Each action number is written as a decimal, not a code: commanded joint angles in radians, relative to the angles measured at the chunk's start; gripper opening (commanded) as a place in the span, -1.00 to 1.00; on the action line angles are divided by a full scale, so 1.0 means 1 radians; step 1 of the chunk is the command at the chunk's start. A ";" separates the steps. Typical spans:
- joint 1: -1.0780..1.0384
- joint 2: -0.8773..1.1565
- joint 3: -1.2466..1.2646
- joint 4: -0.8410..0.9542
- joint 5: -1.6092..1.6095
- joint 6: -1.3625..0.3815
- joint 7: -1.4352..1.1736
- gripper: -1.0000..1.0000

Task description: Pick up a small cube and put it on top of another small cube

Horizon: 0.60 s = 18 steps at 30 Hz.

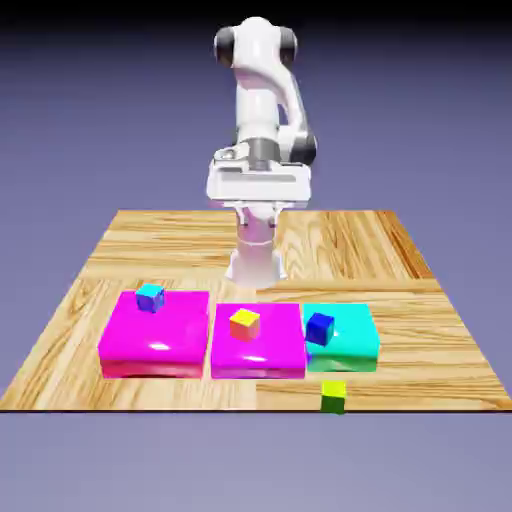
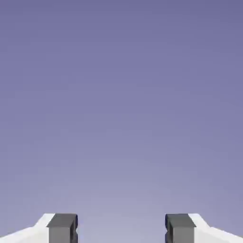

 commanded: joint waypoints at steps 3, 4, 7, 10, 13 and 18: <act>0.039 0.109 -0.002 0.082 -0.037 -0.076 -0.068 0.00; 0.052 0.145 -0.002 0.110 -0.050 -0.101 -0.091 0.00; 0.091 0.254 -0.004 0.192 -0.087 -0.176 -0.159 0.00; 0.129 0.362 -0.005 0.274 -0.125 -0.252 -0.228 0.00; 0.168 0.471 -0.007 0.357 -0.162 -0.328 -0.296 0.00; 0.233 0.652 -0.009 0.494 -0.224 -0.454 -0.410 0.00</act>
